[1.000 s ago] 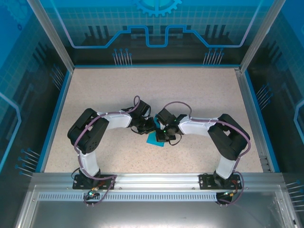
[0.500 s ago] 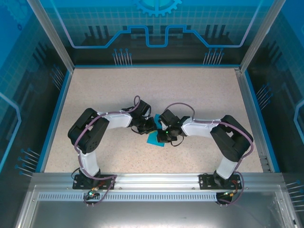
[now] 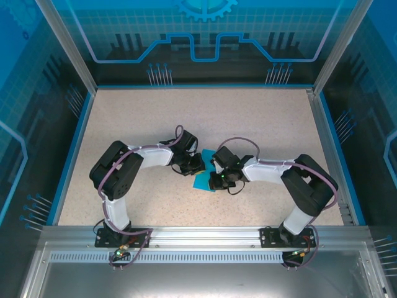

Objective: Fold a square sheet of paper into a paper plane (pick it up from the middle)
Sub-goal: Fold the triangle a second time at the center of the table.

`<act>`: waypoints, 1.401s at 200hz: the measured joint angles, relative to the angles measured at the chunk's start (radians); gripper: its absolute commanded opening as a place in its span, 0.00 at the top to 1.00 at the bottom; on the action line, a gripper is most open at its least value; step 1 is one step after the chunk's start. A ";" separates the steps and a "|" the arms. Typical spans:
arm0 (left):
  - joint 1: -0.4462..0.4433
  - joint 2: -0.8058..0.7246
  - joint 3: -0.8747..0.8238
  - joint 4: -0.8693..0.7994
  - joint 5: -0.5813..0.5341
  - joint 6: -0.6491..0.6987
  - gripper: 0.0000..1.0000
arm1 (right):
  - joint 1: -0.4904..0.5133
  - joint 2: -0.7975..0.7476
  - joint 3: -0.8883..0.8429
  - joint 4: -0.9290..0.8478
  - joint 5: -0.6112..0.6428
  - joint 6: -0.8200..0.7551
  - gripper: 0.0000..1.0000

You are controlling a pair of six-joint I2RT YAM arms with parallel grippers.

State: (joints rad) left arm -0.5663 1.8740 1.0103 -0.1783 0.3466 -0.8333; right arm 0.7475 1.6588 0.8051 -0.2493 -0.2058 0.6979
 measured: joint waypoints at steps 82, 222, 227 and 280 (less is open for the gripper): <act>-0.001 0.010 0.010 -0.008 0.011 0.000 0.90 | -0.021 -0.077 -0.120 0.094 -0.039 -0.002 0.97; -0.002 0.010 0.015 -0.014 0.015 0.000 0.90 | -0.053 0.049 0.078 0.012 -0.101 -0.038 0.97; -0.002 0.010 0.015 -0.014 0.015 0.000 0.90 | -0.053 0.062 0.084 0.012 -0.101 -0.038 0.97; -0.002 0.012 0.017 -0.016 0.014 -0.003 0.90 | -0.058 0.059 0.029 0.062 -0.099 -0.038 0.97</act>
State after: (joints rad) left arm -0.5678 1.8862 1.0275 -0.1944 0.3611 -0.8368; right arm 0.6895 1.7180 0.8341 -0.1871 -0.3046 0.6601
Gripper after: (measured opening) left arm 0.102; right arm 0.041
